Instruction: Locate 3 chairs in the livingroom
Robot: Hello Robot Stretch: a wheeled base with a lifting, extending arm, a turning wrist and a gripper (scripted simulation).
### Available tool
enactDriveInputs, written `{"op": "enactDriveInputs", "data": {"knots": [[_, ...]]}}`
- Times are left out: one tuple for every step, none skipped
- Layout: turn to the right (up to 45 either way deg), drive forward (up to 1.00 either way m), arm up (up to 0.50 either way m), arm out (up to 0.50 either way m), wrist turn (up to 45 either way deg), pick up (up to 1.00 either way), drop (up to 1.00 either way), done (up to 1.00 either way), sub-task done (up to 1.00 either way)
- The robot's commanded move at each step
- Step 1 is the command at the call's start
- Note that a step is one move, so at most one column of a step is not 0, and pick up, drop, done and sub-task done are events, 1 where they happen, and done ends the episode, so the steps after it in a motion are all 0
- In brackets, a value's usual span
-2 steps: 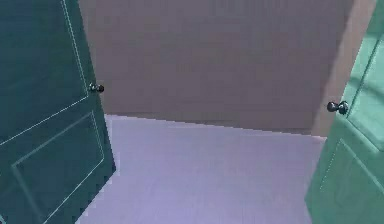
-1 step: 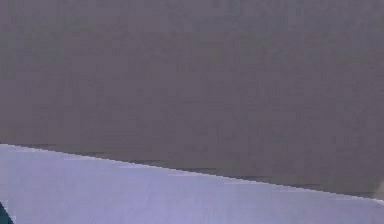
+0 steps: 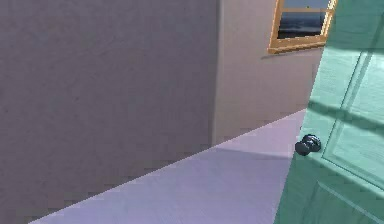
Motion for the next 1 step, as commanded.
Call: {"op": "enactDriveInputs", "data": {"knots": [[9.0, 0.0, 0.0, 0.0, 0.0, 0.0, 0.0, 0.0, 0.0]]}}
